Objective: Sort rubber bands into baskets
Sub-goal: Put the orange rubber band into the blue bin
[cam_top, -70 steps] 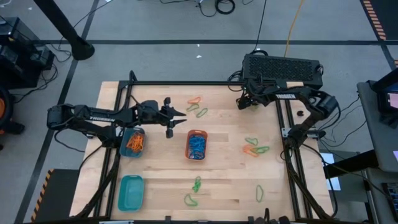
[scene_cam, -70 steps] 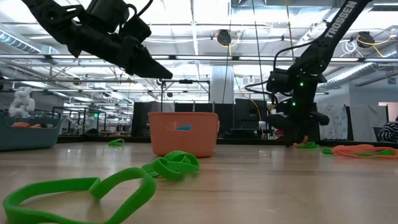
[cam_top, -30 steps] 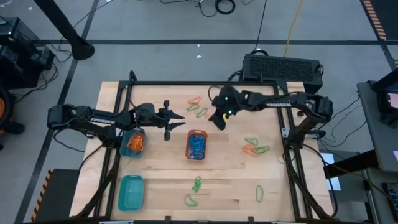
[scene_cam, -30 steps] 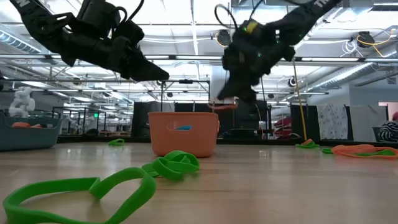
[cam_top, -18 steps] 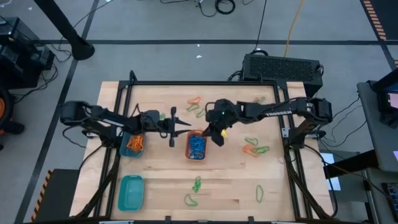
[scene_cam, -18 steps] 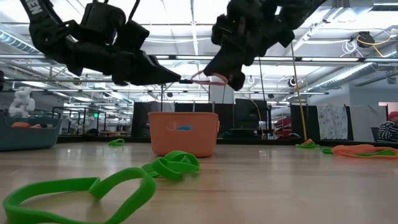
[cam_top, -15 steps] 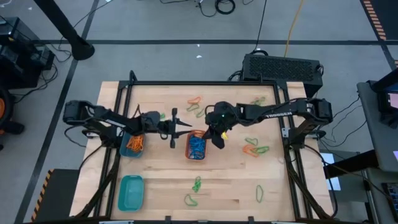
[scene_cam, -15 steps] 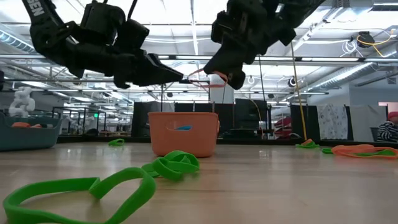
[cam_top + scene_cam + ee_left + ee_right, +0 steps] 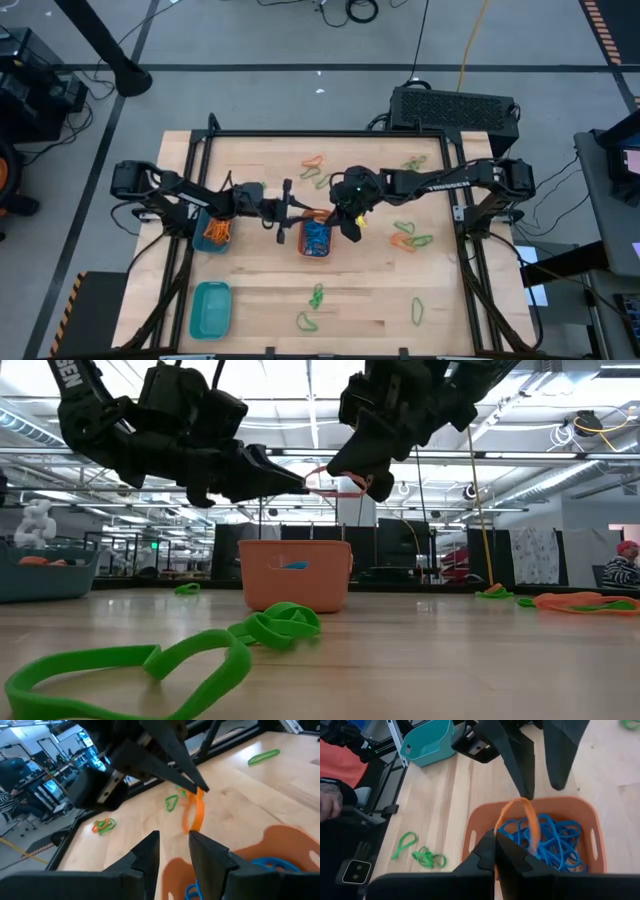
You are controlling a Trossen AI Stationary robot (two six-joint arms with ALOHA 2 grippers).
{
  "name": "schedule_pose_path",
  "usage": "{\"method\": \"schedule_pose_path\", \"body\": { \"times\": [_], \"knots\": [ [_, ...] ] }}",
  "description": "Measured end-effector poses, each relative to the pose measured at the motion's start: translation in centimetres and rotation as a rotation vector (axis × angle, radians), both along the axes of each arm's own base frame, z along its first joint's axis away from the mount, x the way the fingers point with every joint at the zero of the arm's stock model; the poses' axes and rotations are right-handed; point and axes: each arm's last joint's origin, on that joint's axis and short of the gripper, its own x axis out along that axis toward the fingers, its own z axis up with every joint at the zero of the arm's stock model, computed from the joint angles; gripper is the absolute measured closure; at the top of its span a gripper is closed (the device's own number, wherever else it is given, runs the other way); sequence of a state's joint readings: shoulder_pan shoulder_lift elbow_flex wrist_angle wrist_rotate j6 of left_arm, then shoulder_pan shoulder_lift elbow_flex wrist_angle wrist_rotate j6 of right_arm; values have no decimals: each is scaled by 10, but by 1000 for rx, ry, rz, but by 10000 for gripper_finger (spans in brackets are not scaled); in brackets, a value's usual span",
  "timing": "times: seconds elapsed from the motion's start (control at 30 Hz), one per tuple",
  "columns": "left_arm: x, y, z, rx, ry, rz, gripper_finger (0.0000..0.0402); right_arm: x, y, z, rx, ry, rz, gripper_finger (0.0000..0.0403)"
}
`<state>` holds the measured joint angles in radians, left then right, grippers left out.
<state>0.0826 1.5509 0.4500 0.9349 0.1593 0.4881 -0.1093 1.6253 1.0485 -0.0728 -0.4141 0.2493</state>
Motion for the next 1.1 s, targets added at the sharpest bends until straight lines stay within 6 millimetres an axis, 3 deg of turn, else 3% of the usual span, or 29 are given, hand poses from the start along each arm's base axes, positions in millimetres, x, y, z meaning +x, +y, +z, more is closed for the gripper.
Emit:
{"method": "schedule_pose_path", "body": {
  "times": [1.1],
  "knots": [
    [0,-4,-1,1,1,-93,289,2,-9,3,-26,-42,-38,403]
  ]
}}
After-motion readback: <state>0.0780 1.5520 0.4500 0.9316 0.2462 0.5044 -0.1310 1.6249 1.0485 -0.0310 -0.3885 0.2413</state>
